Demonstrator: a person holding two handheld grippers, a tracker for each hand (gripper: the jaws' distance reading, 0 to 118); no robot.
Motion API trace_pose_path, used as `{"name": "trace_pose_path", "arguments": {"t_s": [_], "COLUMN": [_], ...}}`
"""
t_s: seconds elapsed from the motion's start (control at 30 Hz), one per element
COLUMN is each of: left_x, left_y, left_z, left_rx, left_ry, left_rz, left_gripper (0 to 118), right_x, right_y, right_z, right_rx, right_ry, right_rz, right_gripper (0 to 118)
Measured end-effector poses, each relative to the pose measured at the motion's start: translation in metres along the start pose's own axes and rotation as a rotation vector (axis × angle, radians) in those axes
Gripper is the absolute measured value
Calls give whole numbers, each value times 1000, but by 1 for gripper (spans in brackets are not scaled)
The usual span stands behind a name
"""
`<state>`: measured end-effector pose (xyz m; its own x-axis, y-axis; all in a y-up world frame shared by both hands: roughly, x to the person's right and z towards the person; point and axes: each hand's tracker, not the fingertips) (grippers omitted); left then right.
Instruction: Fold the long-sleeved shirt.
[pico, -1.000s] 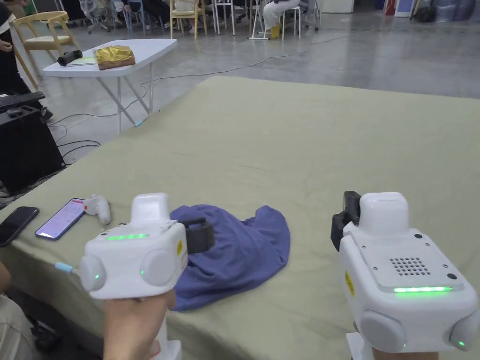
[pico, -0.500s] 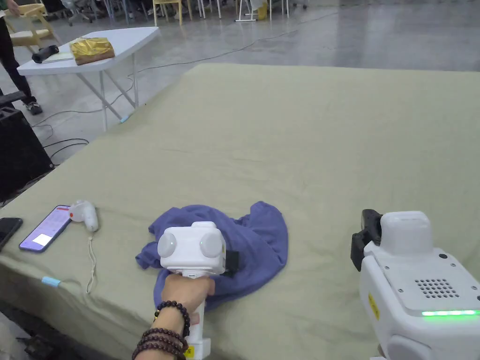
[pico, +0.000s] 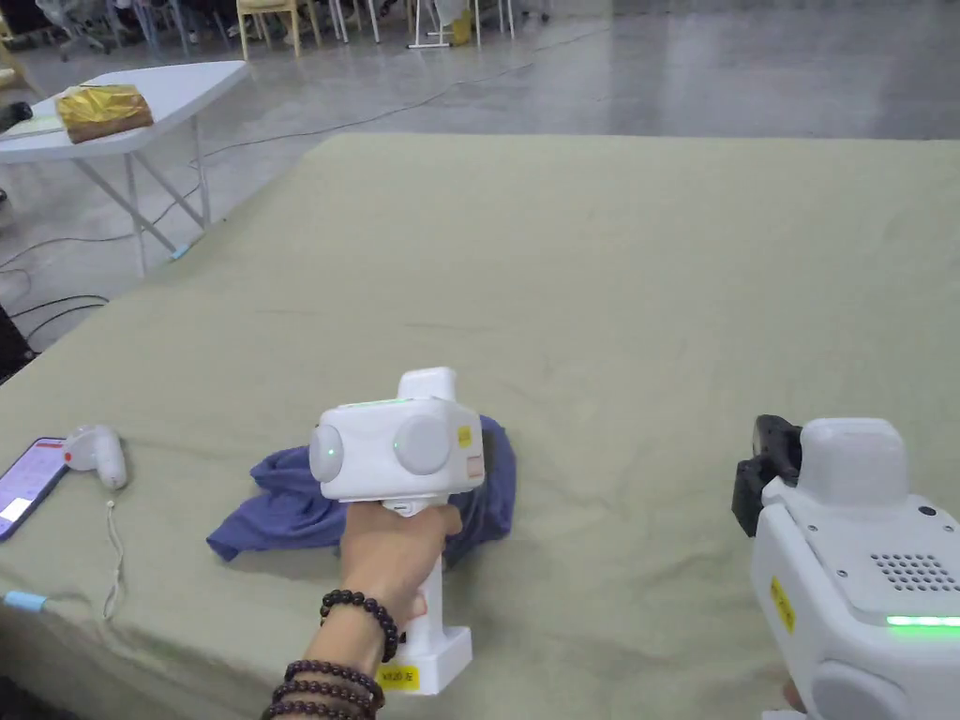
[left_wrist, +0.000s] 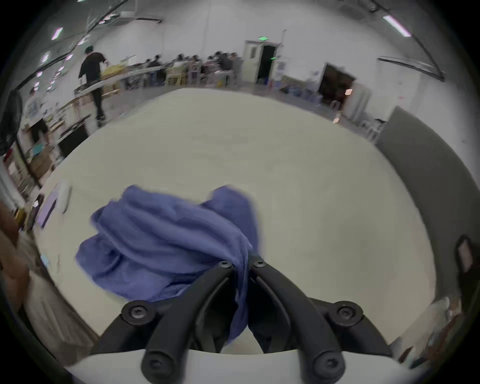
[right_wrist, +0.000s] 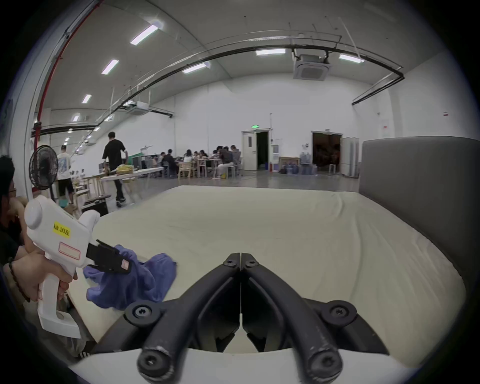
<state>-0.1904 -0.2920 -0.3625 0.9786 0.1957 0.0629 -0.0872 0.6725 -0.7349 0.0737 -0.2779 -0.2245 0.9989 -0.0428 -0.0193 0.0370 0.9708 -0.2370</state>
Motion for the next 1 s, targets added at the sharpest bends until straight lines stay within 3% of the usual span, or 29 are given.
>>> {"name": "trace_pose_path", "arguments": {"t_s": [0.3,0.5,0.53,0.57,0.63,0.8,0.93,1.0], "left_x": [237,345,350,349,338,284,211,172], "left_y": [4,-57,-65,-69,-69,-49,-42,-53], "left_z": [-50,-100,-105,-108,-108,-75,-21,2], "left_rx": [-64,-231,-228,-233,-170,-11,77,124], "left_ry": [-405,-460,-442,-427,-387,-478,-380,-333], "left_rz": [-222,-396,-398,-398,-380,-374,-272,-199], "left_gripper": [0,0,7,27,115,113,111,94], "right_x": [107,160,164,167,171,162,148,142], "right_y": [13,3,2,1,0,0,2,2], "right_z": [56,84,85,85,86,82,83,83], "right_rx": [40,6,-4,-8,-11,-12,4,0], "right_ry": [-288,-444,-459,-464,-468,-447,-398,-380], "right_rz": [-37,-60,-61,-64,-72,-69,-56,-43], "right_gripper": [0,0,0,0,0,0,0,0]}}
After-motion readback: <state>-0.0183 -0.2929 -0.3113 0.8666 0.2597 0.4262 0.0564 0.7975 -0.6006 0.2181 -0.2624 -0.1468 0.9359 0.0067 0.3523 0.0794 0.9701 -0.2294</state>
